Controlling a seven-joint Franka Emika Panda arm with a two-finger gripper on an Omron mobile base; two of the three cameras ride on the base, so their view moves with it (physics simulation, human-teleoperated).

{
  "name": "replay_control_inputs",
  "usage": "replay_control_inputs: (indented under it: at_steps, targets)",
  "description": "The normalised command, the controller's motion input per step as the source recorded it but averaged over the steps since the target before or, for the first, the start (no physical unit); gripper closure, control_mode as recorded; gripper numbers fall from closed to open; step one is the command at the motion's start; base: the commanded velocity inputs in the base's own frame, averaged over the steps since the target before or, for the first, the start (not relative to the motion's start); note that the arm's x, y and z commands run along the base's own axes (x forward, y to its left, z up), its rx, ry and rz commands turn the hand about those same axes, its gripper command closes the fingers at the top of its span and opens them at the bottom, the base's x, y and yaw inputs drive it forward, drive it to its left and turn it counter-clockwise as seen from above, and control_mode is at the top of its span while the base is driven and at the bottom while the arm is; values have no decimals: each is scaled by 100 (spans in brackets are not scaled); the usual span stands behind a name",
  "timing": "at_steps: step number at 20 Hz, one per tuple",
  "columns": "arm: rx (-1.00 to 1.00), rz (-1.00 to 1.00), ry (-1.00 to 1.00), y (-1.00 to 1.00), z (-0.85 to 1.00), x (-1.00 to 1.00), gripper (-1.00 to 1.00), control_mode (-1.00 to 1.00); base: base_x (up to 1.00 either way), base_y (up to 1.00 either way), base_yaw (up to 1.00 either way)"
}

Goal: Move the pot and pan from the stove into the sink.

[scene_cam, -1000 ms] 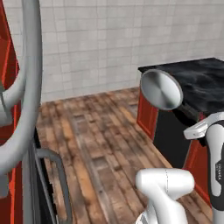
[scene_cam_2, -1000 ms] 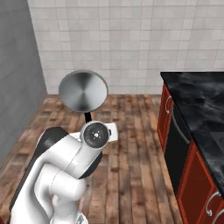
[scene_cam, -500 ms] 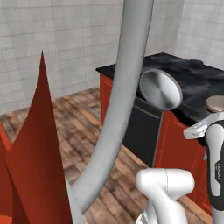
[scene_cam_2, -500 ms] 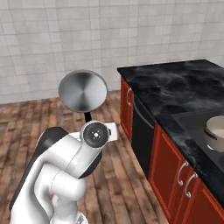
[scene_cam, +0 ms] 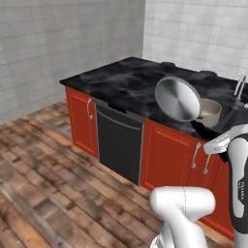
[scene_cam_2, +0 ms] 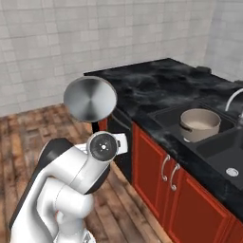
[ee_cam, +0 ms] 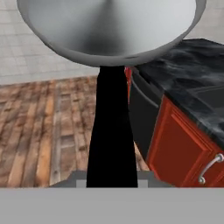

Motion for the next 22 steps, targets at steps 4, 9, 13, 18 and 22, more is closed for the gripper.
replay_control_inputs:
  at_steps: [4, 9, 13, 18, 22]
  targets:
    - [0, 0, 0, 0, 0, 0, 100, 100, 7, -5, -48]
    - [0, 0, 0, 0, 0, 0, 100, 100, 5, 0, -50]
    - [0, 0, 0, 0, 0, 0, 100, 100, 4, 0, -50]
    - [0, 0, 0, 0, 0, 0, 100, 100, 6, -4, -48]
    - [0, 0, 0, 0, 0, 0, 100, 100, 6, -12, -45]
